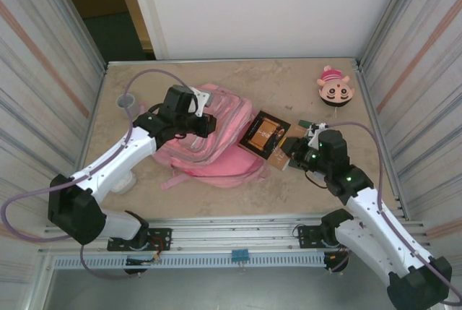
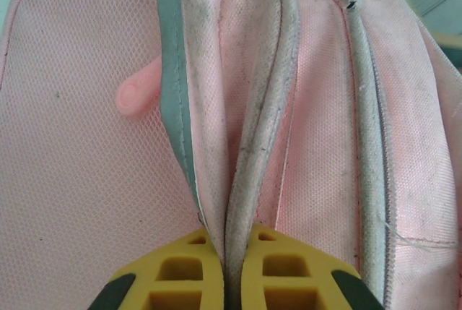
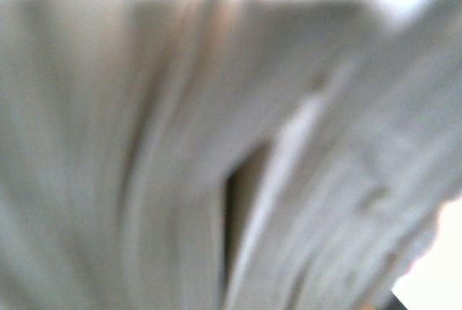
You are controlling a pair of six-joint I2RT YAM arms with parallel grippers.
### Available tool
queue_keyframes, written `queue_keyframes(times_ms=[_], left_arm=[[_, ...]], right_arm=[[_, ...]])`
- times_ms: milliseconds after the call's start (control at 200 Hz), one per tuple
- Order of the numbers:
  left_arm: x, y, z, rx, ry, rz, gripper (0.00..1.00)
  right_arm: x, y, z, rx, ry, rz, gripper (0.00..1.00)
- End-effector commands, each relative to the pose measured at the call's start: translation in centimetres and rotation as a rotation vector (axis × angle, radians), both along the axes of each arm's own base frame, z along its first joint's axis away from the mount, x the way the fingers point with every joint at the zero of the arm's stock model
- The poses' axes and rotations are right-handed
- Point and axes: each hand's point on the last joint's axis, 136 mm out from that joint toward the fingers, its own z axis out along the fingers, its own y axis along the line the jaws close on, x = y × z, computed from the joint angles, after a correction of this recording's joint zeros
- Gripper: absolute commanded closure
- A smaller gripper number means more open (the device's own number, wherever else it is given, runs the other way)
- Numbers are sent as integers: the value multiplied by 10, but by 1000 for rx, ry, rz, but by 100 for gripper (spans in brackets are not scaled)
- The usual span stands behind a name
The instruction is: Pack books, pencil case, and school supplies into a backpack
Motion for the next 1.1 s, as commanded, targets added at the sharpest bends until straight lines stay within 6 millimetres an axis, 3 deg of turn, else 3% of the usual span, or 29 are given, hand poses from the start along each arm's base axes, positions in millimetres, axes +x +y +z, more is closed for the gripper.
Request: queue_keyframes(times_ms=[0, 486, 722, 1092], left_arm=[[2, -13, 56, -164, -71, -59, 100], [13, -5, 79, -307, -17, -64, 100], [13, -5, 82, -323, -8, -60, 100], [13, -5, 90, -337, -14, -65, 100]], right_arm=[[12, 15, 30, 175, -66, -53, 100], [28, 75, 37, 396, -125, -136, 100], [47, 101, 23, 381, -87, -154, 100], [78, 156, 17, 383, -87, -127, 100]])
